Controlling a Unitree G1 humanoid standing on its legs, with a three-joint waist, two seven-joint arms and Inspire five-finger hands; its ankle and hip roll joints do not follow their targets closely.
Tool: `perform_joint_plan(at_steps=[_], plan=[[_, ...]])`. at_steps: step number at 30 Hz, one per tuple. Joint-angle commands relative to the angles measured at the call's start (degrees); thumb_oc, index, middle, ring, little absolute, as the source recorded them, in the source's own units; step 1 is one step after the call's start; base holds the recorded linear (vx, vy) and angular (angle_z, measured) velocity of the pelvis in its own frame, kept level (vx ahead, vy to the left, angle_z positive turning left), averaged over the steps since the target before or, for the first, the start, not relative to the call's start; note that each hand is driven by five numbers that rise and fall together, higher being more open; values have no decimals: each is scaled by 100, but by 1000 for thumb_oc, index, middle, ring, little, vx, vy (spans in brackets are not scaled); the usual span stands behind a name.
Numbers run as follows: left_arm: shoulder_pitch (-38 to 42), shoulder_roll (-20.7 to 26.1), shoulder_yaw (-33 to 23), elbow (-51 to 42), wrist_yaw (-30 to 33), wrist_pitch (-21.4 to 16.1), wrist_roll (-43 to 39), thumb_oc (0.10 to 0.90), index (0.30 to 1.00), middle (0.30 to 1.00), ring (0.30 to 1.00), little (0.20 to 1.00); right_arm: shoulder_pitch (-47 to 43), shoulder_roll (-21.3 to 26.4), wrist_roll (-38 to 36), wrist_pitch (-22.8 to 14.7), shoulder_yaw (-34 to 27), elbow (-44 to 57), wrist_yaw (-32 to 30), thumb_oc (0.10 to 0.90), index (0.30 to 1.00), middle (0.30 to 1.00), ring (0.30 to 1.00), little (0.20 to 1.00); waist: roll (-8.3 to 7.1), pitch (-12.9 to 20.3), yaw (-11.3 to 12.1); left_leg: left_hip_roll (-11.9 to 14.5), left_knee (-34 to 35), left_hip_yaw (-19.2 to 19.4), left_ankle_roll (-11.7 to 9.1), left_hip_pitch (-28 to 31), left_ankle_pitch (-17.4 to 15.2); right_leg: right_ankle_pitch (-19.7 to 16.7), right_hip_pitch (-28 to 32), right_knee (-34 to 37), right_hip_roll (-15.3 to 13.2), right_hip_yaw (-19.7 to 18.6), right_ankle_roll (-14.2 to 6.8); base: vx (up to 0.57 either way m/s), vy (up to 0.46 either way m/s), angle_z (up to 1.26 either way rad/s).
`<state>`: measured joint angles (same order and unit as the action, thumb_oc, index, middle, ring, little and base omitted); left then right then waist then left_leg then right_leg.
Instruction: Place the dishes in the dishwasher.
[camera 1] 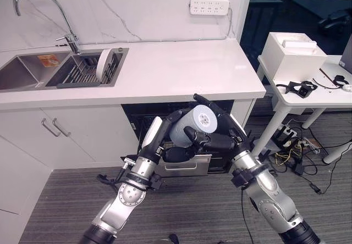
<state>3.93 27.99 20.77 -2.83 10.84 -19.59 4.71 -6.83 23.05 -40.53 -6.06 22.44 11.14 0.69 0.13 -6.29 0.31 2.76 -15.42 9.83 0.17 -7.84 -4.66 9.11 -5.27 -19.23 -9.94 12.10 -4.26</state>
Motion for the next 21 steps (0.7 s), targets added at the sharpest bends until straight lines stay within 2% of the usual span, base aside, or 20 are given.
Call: perform_joint_plan(at_steps=[1,14,15,16,21], plan=[[756,12,109,-623,78,-516,-158,400,300,300,300,300,-753,-229,50,-657,-58,383,53,400,300,300,300,300,-76,210,41,150,-177,-496,-154,376,-737,-142,198,204,-169,-239,-576,0,0,0],[757,29,84,-713,38,-292,-215,400,300,300,300,300,-795,-173,130,-752,-89,442,-86,400,300,300,300,300,-63,187,49,142,-177,-510,-149,384,-735,-135,217,204,-164,-226,-559,0,0,0],[730,21,73,-693,55,-253,-244,510,465,465,465,465,-783,-181,54,-769,-105,438,-115,400,300,300,300,300,-59,187,52,143,-177,-507,-148,389,-735,-136,222,204,-165,-221,-557,0,0,0],[714,2,64,-680,55,-201,-243,800,900,900,900,900,-777,-207,43,-797,-107,442,-172,400,300,300,300,300,-58,186,54,148,-177,-503,-149,391,-735,-135,224,204,-166,-219,-556,0,0,0],[669,-18,76,-621,26,-30,-248,800,900,900,900,900,-696,-228,60,-1024,-249,464,-428,400,300,300,300,300,-54,180,35,174,-177,-480,-148,391,-726,-132,226,204,-163,-212,-554,-4,1,2]])
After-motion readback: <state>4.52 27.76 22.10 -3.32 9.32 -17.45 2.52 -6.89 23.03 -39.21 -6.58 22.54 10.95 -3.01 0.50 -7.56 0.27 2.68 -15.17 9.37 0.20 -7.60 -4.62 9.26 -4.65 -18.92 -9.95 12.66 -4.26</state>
